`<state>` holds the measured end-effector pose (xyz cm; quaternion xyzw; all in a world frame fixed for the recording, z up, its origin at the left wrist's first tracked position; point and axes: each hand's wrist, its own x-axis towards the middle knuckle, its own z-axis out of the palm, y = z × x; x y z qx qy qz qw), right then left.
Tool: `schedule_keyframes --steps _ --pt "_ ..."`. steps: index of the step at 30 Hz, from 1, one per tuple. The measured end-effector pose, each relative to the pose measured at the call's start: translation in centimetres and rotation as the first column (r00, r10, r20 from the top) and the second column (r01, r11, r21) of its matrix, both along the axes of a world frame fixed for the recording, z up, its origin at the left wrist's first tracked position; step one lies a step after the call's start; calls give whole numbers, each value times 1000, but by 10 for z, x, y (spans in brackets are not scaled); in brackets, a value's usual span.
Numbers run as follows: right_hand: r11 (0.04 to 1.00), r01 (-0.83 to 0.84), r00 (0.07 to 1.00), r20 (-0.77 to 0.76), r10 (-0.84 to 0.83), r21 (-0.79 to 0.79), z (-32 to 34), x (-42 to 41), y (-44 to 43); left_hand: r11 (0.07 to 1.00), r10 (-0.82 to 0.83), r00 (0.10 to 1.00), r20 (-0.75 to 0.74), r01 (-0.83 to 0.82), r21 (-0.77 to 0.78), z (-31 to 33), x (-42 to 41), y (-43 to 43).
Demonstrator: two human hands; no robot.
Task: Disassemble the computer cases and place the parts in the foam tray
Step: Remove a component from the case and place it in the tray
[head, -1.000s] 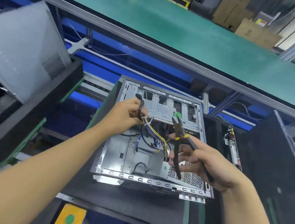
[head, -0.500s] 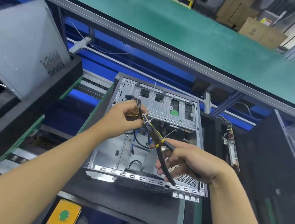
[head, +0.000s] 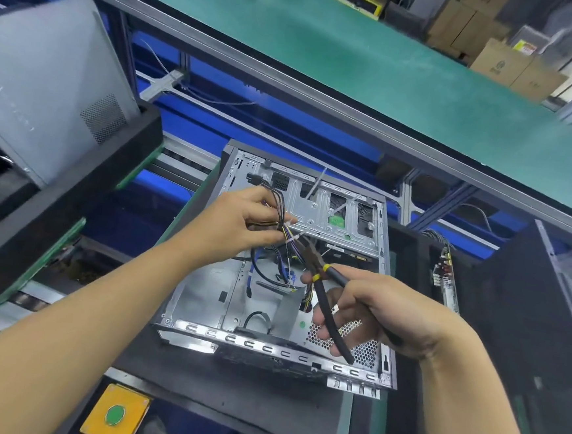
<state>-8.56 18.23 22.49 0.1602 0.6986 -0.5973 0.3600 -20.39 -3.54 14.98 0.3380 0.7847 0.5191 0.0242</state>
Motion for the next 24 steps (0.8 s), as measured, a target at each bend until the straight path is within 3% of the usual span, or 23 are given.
schedule_keyframes --steps 5,13,21,24 --pt "998 -36 999 6 36 60 9 0 5 991 -30 986 -166 7 -136 15 -2 2" --pt "992 -91 996 2 91 84 12 -1 11 963 -119 953 -278 42 -267 28 -3 7" --pt "986 -2 998 -63 -9 -167 -10 -3 12 958 -115 957 -267 35 -285 30 -7 7" --pt "983 -19 994 -109 -1 -180 -21 -2 12 965 -98 973 -208 41 -260 27 -9 7"
